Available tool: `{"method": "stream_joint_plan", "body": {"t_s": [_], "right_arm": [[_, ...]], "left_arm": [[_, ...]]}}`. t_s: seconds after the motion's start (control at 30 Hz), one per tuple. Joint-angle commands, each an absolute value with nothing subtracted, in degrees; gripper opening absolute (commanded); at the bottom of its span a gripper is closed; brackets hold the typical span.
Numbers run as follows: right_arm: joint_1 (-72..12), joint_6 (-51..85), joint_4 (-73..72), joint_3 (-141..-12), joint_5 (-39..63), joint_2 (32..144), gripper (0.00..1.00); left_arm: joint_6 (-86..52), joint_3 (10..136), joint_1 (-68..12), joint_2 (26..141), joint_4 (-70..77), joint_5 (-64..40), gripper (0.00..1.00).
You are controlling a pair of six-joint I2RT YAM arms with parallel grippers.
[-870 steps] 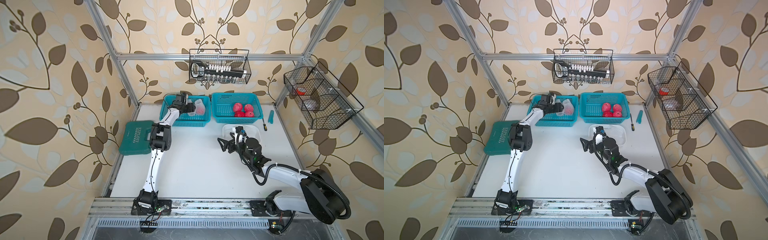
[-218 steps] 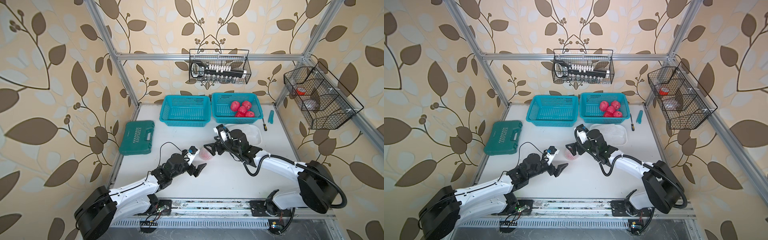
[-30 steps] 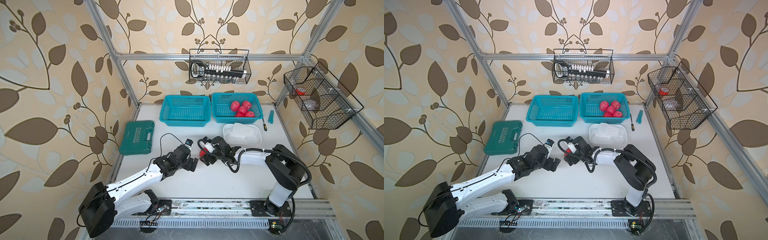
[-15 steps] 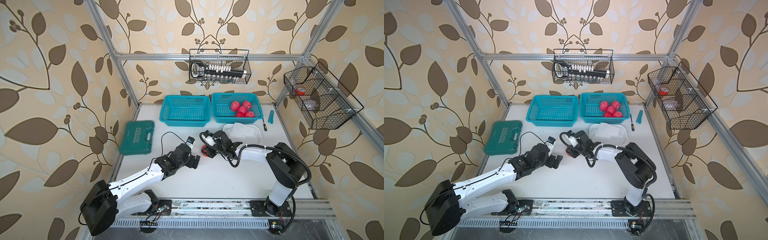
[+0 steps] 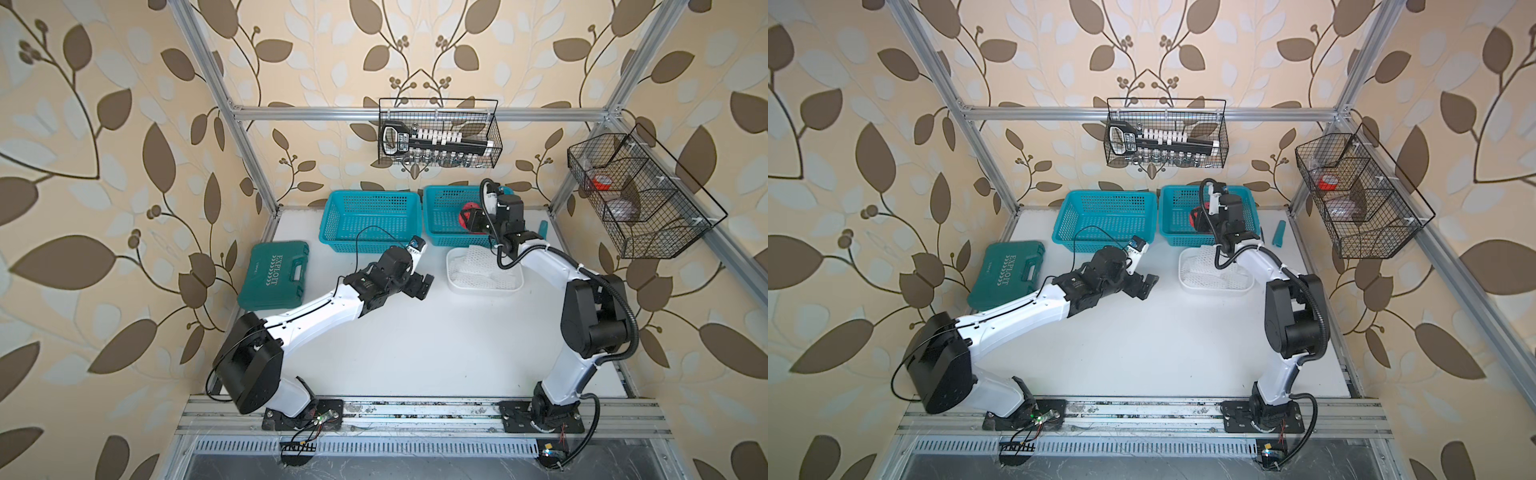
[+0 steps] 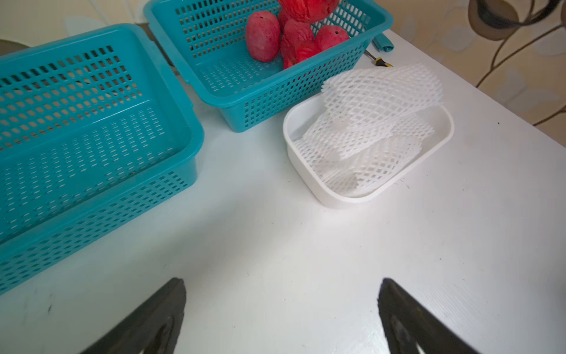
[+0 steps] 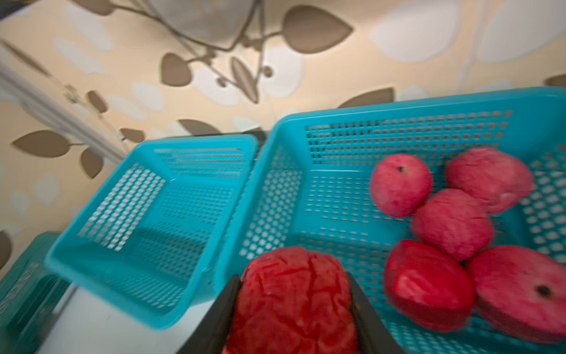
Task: Remove foam nets from apples
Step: Place the apple in the basket.
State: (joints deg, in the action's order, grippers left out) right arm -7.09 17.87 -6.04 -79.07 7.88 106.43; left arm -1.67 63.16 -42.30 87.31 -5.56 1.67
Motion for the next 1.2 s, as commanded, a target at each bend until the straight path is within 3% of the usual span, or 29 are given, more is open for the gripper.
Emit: {"method": "stream_joint_plan", "body": {"t_s": [0.0, 0.2, 0.37, 0.4, 0.43, 0.77, 0.93, 1.17], "right_arm": [[-5.4, 20.5, -2.1, -83.5, 4.0, 112.9, 0.37], [-3.2, 20.2, 1.9, -93.6, 1.1, 122.0, 0.4], [-2.4, 21.4, 2.2, -95.1, 1.8, 123.0, 0.81], [-2.4, 21.4, 2.2, -94.7, 2.0, 122.1, 0.94], [-2.4, 21.5, 1.6, -93.6, 2.3, 120.6, 0.96], [-3.2, 20.8, -3.7, -78.1, 6.9, 97.0, 1.0], [-3.2, 20.8, -8.3, -67.4, 6.7, 86.6, 1.0], [-6.4, 15.5, -22.7, -45.6, -8.5, 73.4, 0.99]], "left_arm": [[-0.4, 66.3, -41.9, 91.2, -4.5, -3.9, 0.99], [0.0, 69.4, -41.9, 95.8, -2.4, -3.7, 0.99], [1.0, 69.2, -41.5, 95.7, -1.5, -1.8, 0.99], [1.1, 68.4, -41.2, 95.0, -0.9, -1.3, 0.99], [1.0, 67.2, -40.8, 93.8, 0.3, -0.7, 0.99], [0.0, 48.1, -31.1, 73.6, 11.3, 9.1, 0.99], [1.1, 41.5, -28.0, 70.1, 15.1, 12.5, 0.99], [2.2, 36.2, -27.7, 67.7, 14.8, 22.8, 0.99]]}}
